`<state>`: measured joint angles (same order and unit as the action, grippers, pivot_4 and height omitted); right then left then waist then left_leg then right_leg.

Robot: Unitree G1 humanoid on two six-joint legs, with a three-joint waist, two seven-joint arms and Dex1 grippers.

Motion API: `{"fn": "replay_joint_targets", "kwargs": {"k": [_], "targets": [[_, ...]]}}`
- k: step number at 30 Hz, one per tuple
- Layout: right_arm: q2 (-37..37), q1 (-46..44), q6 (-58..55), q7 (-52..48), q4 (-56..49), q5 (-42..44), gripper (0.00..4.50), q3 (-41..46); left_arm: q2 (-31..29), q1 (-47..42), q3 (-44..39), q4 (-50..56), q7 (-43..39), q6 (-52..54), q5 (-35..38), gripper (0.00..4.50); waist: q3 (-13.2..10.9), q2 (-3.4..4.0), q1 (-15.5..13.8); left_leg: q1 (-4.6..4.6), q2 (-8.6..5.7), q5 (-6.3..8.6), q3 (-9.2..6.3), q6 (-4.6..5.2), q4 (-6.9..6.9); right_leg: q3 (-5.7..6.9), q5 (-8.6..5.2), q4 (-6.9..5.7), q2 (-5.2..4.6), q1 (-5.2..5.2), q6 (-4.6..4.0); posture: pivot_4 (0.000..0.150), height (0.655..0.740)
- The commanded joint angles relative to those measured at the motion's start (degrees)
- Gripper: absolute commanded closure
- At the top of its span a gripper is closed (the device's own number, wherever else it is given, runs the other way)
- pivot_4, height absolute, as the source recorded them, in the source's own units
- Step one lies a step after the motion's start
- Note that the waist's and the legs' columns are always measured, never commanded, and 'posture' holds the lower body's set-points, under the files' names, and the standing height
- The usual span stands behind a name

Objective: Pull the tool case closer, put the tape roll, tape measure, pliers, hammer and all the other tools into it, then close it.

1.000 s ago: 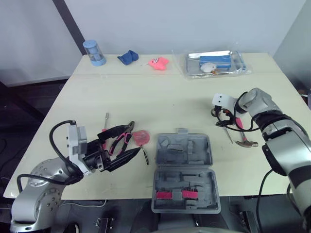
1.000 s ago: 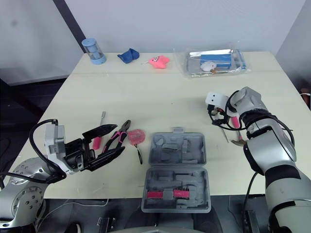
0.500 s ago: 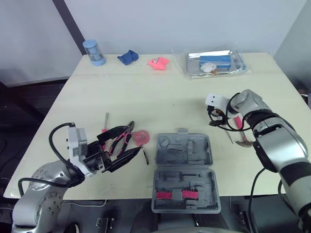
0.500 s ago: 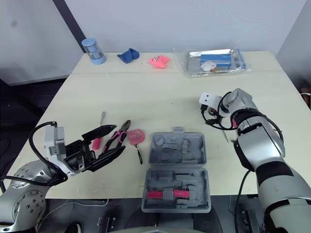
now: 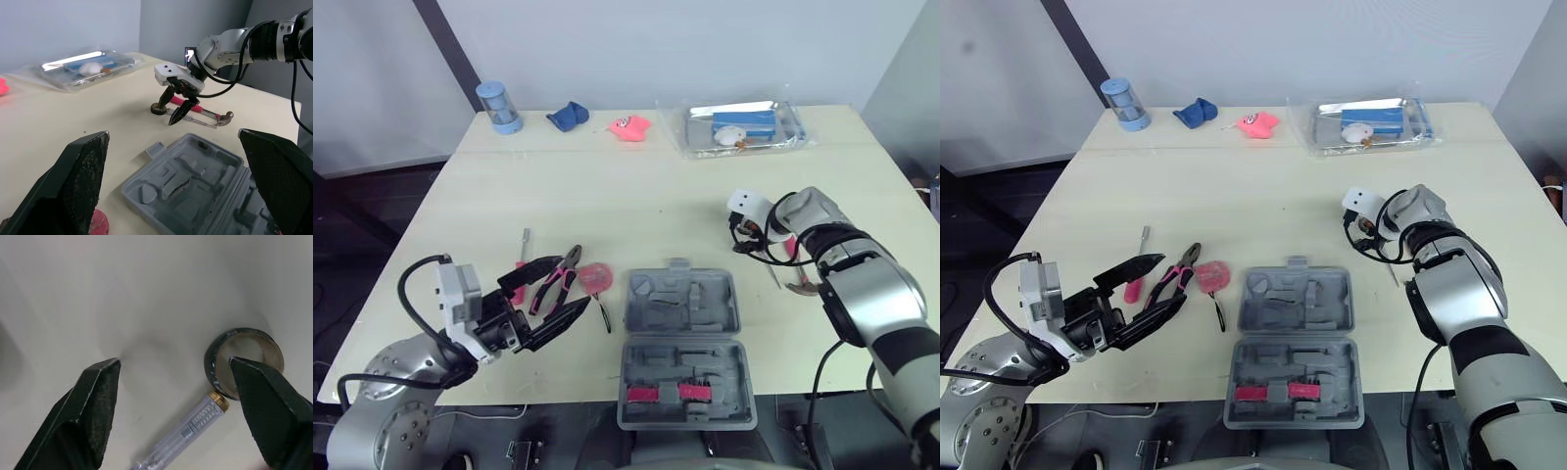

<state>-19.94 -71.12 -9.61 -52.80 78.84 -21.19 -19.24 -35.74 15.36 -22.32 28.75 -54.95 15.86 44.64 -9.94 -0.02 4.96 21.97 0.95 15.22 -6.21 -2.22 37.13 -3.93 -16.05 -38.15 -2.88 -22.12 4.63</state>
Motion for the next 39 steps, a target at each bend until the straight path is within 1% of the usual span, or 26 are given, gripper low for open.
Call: {"fn": "replay_joint_targets", "kwargs": {"k": [1,8,11,12,13,17,18,27,33,39], "targets": [[-0.1,-0.7,-0.4,1.9,-0.5,-0.8,0.54,0.6,0.1,0.6,-2.0,3.0,0.4,-1.0,1.3,0.00,0.0,0.00,0.1,0.00,0.00,0.00,0.00,0.00,0.00,0.00,0.00,0.00,0.00,0.00,0.00,0.150,0.7400],[-0.2,-0.2,-1.1,2.8,-0.3,-1.1,0.54,1.2,0.2,1.3,-2.7,3.6,1.2,-0.9,1.7,0.00,0.0,0.00,0.4,0.00,0.00,0.00,0.00,0.00,0.00,0.00,0.00,0.00,0.00,0.00,0.00,0.150,0.7400],[-0.2,-0.2,-1.1,2.5,-0.3,-1.3,1.40,1.2,0.2,1.3,-2.9,3.7,1.4,-0.9,1.9,0.00,0.0,0.00,0.4,0.00,0.00,0.00,0.00,0.00,0.00,0.00,0.00,-0.01,0.00,0.00,0.00,0.150,0.7400],[-0.2,-0.2,-1.0,2.5,-0.3,-1.4,1.77,1.2,0.3,1.3,-2.9,3.7,1.4,-0.9,1.9,0.00,0.0,0.00,0.4,0.00,0.00,0.00,0.00,0.00,0.00,0.00,0.00,-0.01,0.00,0.00,0.00,0.150,0.7400],[-0.2,-0.3,-1.0,2.6,-0.4,-1.4,2.38,1.3,0.3,1.2,-3.0,3.7,1.4,-0.8,1.9,0.00,0.0,0.00,0.4,0.00,0.00,0.00,0.01,0.00,0.00,0.00,0.00,-0.01,0.00,0.00,0.00,0.150,0.7400],[0.0,-0.3,-0.7,2.4,-0.4,-1.8,3.96,1.1,0.5,0.7,-2.9,3.5,2.0,-0.7,2.0,0.00,0.0,0.00,0.4,0.00,0.00,0.00,0.00,0.00,-0.01,-0.01,0.00,-0.01,0.00,0.00,0.00,0.150,0.7400],[0.1,-0.4,-0.6,2.3,-0.4,-1.9,4.43,1.1,0.4,0.3,-2.7,3.6,2.2,-0.5,2.0,0.00,0.0,-0.01,0.4,0.00,0.00,0.00,0.01,0.00,-0.01,-0.01,0.00,-0.01,0.00,0.00,0.00,0.150,0.7400],[-0.1,-1.2,1.0,0.8,-0.6,-3.6,4.48,-0.1,0.4,-1.2,-1.5,3.8,3.4,0.5,2.1,0.00,0.0,-0.01,0.5,-0.02,0.00,0.00,0.01,0.00,0.00,-0.02,0.00,-0.02,0.00,0.01,0.00,0.150,0.7400],[-0.9,-2.9,3.4,-3.5,-1.0,-5.4,4.48,-1.7,0.2,-1.9,-0.6,3.3,2.9,0.5,2.1,0.00,0.0,0.00,0.5,-0.02,0.00,0.00,0.01,0.00,-0.01,-0.02,0.00,-0.02,0.00,0.00,0.00,0.150,0.7400],[-3.6,-4.4,7.4,-13.8,-1.9,-7.5,4.48,-4.5,-0.6,-2.6,0.5,2.5,0.7,0.6,2.1,0.00,0.0,0.06,0.5,0.00,-0.01,0.00,0.01,0.00,-0.01,-0.01,0.00,-0.01,0.00,-0.02,0.00,0.150,0.7400]]}}
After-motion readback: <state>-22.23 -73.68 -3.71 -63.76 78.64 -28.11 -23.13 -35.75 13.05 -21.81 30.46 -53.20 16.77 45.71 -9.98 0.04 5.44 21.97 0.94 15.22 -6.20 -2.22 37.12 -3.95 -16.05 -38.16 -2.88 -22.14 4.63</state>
